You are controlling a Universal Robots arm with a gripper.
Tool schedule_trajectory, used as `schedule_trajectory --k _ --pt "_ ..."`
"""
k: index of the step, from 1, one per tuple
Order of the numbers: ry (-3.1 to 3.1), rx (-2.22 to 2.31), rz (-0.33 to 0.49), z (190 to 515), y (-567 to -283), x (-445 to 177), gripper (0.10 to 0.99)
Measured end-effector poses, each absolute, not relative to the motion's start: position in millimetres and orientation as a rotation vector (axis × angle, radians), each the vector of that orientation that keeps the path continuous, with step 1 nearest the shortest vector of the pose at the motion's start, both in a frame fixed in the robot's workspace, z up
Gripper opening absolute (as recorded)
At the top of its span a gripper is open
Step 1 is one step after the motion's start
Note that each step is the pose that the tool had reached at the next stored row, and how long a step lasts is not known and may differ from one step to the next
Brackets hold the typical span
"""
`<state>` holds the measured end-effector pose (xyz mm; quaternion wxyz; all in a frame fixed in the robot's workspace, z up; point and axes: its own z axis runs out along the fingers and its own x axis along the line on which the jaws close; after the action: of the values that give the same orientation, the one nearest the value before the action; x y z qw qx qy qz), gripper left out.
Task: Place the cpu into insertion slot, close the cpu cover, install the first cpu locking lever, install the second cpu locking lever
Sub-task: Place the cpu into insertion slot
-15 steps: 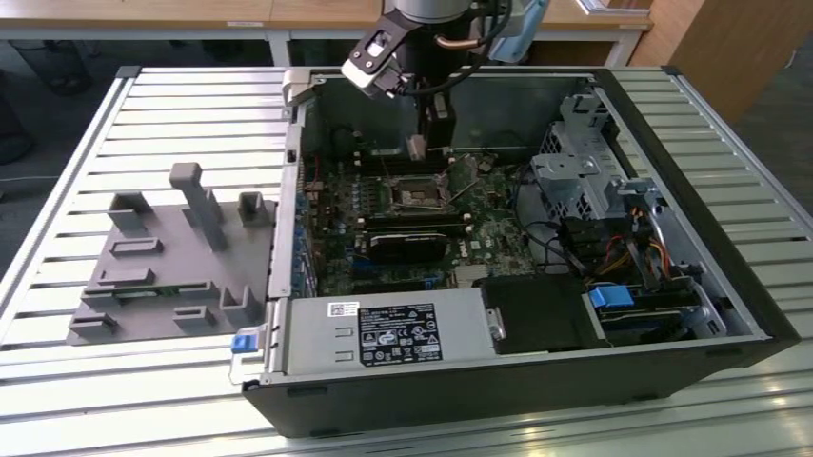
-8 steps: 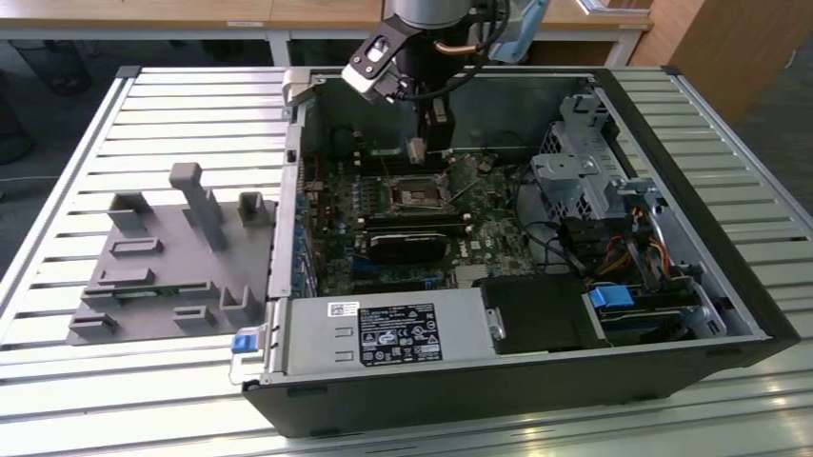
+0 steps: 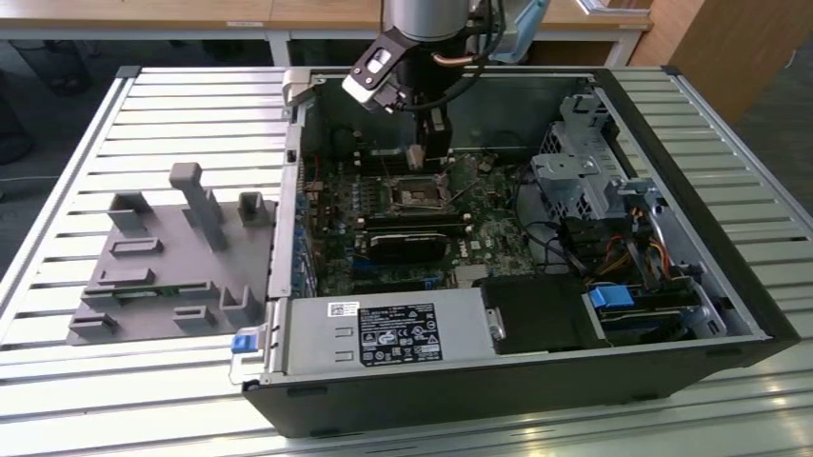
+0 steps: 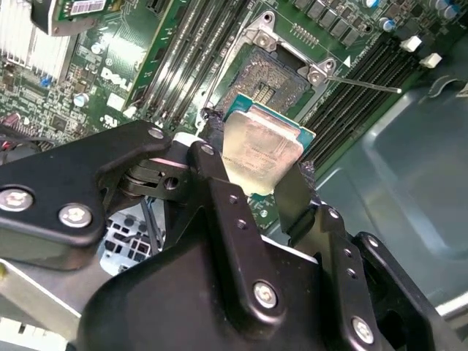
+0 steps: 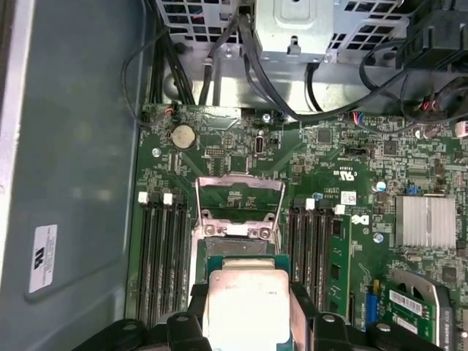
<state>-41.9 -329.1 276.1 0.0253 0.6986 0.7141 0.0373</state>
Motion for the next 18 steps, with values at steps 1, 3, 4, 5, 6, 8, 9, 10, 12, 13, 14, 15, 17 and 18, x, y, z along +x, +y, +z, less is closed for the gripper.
schedule_trajectory --k 1,3,4,5,6,8,9,10,12,13,14,15,17,18 --pt "2.202 2.165 0.115 274.7 -329.1 -41.9 0.525" --pt "2.197 2.170 0.114 272.0 -329.0 -41.9 0.525" --pt "2.197 2.170 0.114 270.8 -329.1 -42.0 0.525" --pt "2.197 2.170 0.114 269.2 -329.0 -42.0 0.525" --pt "2.196 2.170 0.113 267.8 -329.0 -42.2 0.525" --pt "2.196 2.170 0.113 265.2 -328.9 -42.3 0.525" --pt "2.195 2.170 0.113 264.2 -329.0 -42.3 0.525" --pt "2.195 2.171 0.113 263.4 -329.0 -42.3 0.525" --pt "2.194 2.172 0.113 261.8 -328.9 -42.3 0.525" --pt "2.193 2.172 0.112 260.7 -329.0 -42.3 0.525" --pt "2.193 2.173 0.112 259.3 -328.9 -42.3 0.525" --pt "2.192 2.173 0.112 257.6 -328.8 -42.3 0.525" --pt "2.191 2.174 0.112 254.0 -328.5 -42.3 0.525" --pt "2.190 2.175 0.112 252.1 -328.3 -42.3 0.525"
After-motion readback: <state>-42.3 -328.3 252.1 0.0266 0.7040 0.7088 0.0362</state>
